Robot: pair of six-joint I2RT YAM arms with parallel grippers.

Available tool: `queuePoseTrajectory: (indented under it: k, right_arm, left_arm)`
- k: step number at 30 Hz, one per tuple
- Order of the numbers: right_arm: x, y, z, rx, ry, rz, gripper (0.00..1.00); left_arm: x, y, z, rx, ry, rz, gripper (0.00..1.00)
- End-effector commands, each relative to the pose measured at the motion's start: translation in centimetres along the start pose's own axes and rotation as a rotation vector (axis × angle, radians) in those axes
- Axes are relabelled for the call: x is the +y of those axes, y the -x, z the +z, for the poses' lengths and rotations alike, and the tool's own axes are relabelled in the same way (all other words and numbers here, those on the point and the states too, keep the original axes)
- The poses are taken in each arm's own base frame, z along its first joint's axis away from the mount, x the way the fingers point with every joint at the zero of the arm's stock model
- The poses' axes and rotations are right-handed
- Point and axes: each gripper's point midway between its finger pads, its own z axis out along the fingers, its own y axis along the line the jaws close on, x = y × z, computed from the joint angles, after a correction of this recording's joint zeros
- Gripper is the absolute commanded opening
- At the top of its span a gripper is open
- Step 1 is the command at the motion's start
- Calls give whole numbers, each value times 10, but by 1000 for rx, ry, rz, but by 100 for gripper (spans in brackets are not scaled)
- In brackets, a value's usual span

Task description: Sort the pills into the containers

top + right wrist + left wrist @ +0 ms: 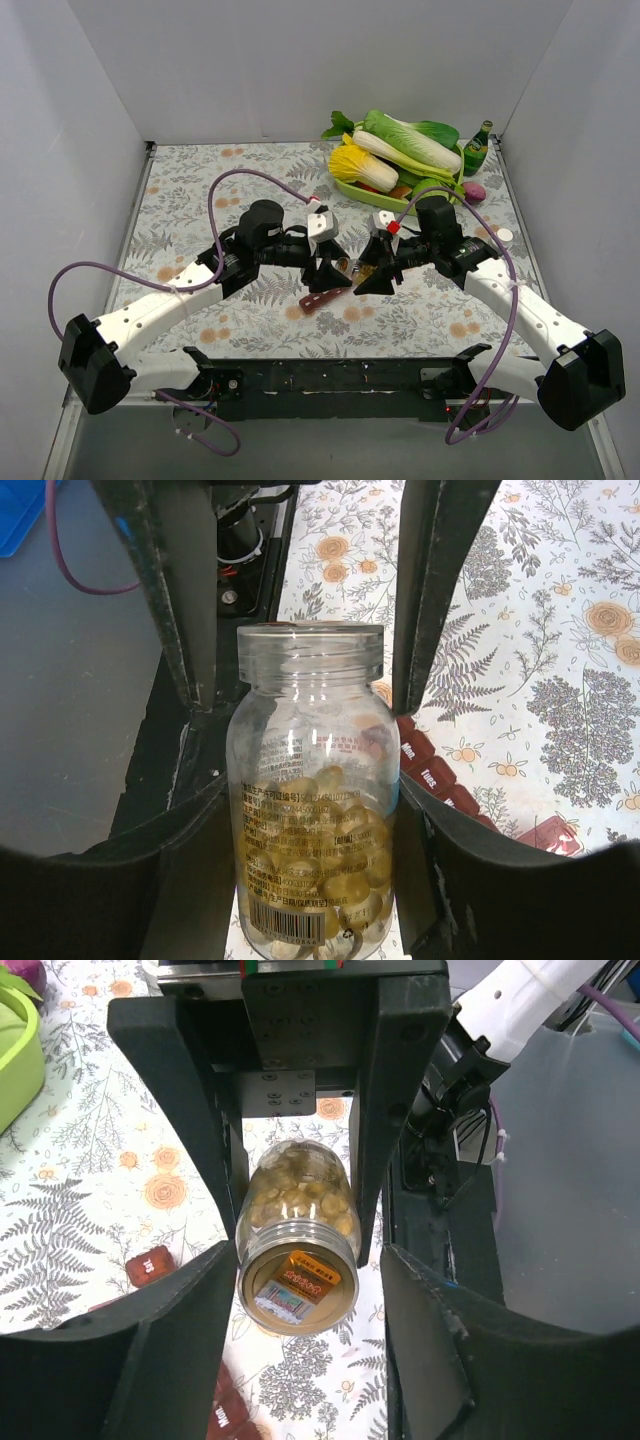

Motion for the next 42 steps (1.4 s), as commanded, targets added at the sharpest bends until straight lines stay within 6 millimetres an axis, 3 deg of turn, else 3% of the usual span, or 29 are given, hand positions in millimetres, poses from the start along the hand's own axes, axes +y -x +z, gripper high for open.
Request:
queuePoseTrajectory:
  k: [1, 2, 5, 6, 10, 17, 19, 22, 23, 24, 25, 26, 27, 30, 33, 34, 35, 37, 38, 42]
  right_arm:
    - [2, 1, 1, -10, 21, -3, 4]
    - [0, 0, 1, -6, 13, -1, 4]
    - [-3, -4, 0, 6, -12, -1, 3]
    - [-4, -4, 0, 8, -20, -7, 3]
    - [-15, -8, -3, 35, -92, -30, 2]
    - [-31, -19, -7, 85, -189, -70, 1]
    - [-31, -22, -6, 94, -189, -76, 1]
    - [-32, -27, -3, 110, -186, -75, 1]
    - [-33, -27, -3, 113, -188, -75, 1]
    - [-33, -28, -3, 116, -189, -73, 1]
    - [-33, -27, -3, 116, -188, -74, 1]
    - [-33, -26, -3, 114, -188, -77, 1]
    - [-32, -26, -3, 111, -185, -77, 1]
    - [-27, -24, -3, 103, -166, -78, 1]
    - [-19, -23, -1, 92, -122, -90, 2]
    - [-17, -23, -1, 92, -107, -90, 2]
    - [-14, -22, 0, 85, -87, -109, 2]
    - [-9, -22, 1, 81, -56, -128, 2]
    - [-4, -22, 1, 76, -25, -137, 2]
    - [5, -22, 2, 61, 19, -148, 2]
  left_arm:
    - [-2, 19, -2, -33, 5, 6, 53]
    - [-1, 19, -2, -36, 17, -10, 33]
    - [0, 18, -3, -38, 44, -97, 14]
    - [2, 18, -3, -41, 72, -139, 0]
    - [12, 12, -4, -42, 183, -415, 0]
    - [22, 1, -3, -119, 380, -1161, 0]
    - [21, 3, 0, -134, 399, -1398, 0]
    - [16, 17, 10, -130, 338, -1526, 0]
    - [17, 21, 13, -128, 327, -1532, 15]
    - [17, 31, 13, -140, 306, -1515, 30]
    - [15, 34, 13, -134, 291, -1474, 51]
    - [14, 38, 13, -135, 275, -1434, 84]
    - [10, 43, 9, -141, 254, -1379, 98]
    - [-2, 46, -6, -167, 192, -1165, 98]
    - [2, 17, -21, -136, 252, -896, 98]
    - [-6, 21, -30, -157, 231, -755, 98]
    - [-6, -8, -31, -107, 241, -686, 98]
    - [-16, -17, -39, -110, 185, -413, 98]
    - [-16, -34, -40, -88, 181, -360, 98]
    - [-18, -36, -46, -117, 145, -2, 98]
